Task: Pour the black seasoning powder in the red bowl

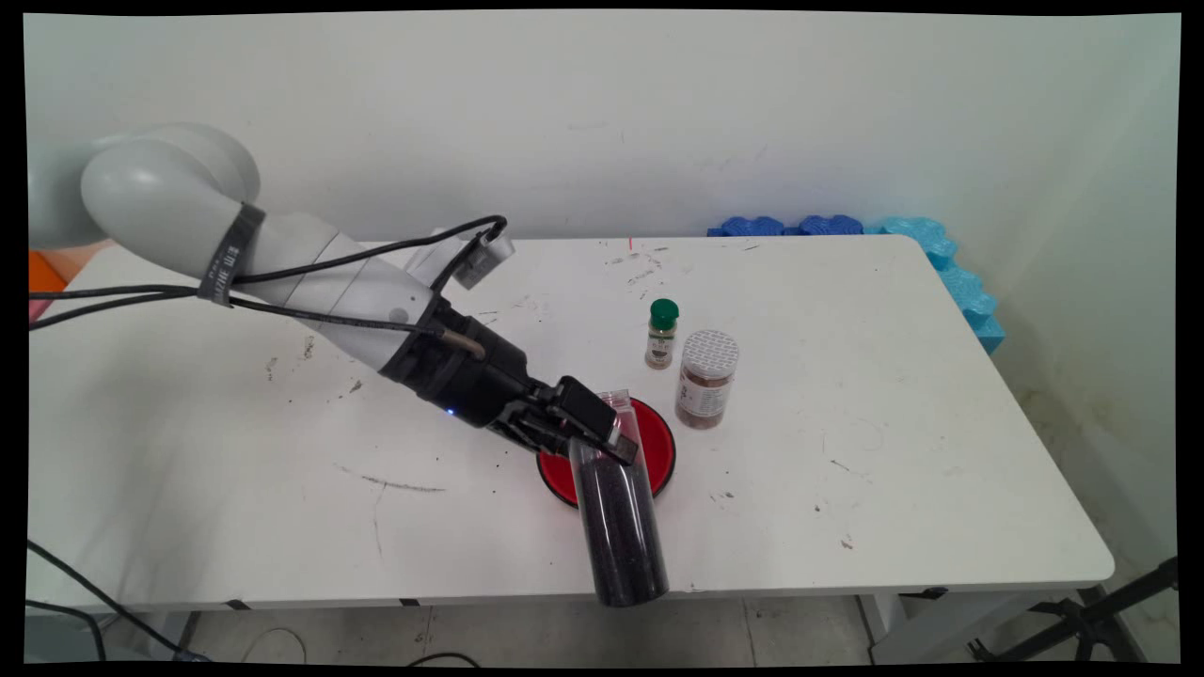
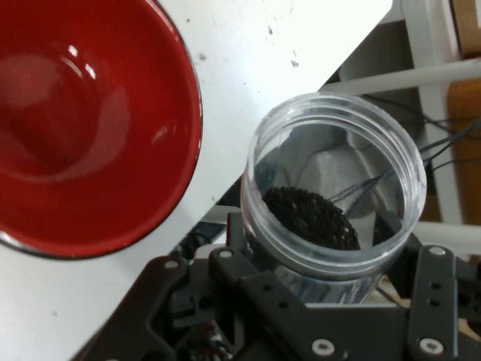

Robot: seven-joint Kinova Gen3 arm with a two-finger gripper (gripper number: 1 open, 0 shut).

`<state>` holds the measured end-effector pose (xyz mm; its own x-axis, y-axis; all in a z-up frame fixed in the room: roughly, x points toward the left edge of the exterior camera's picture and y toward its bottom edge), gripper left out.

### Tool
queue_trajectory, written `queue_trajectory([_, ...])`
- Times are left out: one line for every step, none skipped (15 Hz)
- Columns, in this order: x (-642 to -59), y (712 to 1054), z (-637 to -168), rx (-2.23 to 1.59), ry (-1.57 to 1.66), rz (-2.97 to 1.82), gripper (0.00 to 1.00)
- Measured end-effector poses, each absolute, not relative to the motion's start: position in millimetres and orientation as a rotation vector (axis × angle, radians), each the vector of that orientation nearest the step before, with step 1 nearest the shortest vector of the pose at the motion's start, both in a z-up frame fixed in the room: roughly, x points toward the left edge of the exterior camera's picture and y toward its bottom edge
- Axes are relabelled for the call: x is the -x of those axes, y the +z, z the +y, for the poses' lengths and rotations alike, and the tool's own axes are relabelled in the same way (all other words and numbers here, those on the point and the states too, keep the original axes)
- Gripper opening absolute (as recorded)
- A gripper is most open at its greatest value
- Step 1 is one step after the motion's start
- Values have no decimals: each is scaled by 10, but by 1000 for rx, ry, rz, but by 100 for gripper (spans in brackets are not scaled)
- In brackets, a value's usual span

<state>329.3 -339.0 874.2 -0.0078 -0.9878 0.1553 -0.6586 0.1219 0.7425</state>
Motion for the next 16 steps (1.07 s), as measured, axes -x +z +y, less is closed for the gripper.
queue_trajectory([-3302, 8739, -3389, -1632, -648, -1714, 0])
queue_trajectory([-3311, 8736, -3387, -1657, -667, -1692, 0])
queue_trajectory([-3321, 8733, -3387, -1680, -683, -1672, 0])
queue_trajectory([-3329, 8730, -3388, -1697, -697, -1655, 0])
queue_trajectory([-3335, 8728, -3389, -1710, -706, -1644, 0])
queue_trajectory([-3344, 8725, -3390, -1726, -720, -1629, 0])
queue_trajectory([-3352, 8724, -3390, -1741, -737, -1614, 0])
queue_trajectory([-3361, 8724, -3390, -1760, -753, -1595, 0])
queue_trajectory([-3368, 8725, -3391, -1778, -768, -1577, 0])
queue_trajectory([-3374, 8724, -3393, -1790, -778, -1563, 0])
queue_trajectory([-3380, 8722, -3397, -1809, -794, -1541, 0])
queue_trajectory([-3385, 8722, -3400, -1824, -804, -1523, 0])
queue_trajectory([-3393, 8720, -3405, -1845, -819, -1497, 0])
queue_trajectory([-3403, 8717, -3414, -1870, -835, -1468, 0])
queue_trajectory([-3412, 8714, -3424, -1894, -850, -1439, 0])
queue_trajectory([-3419, 8711, -3434, -1914, -863, -1414, 0])
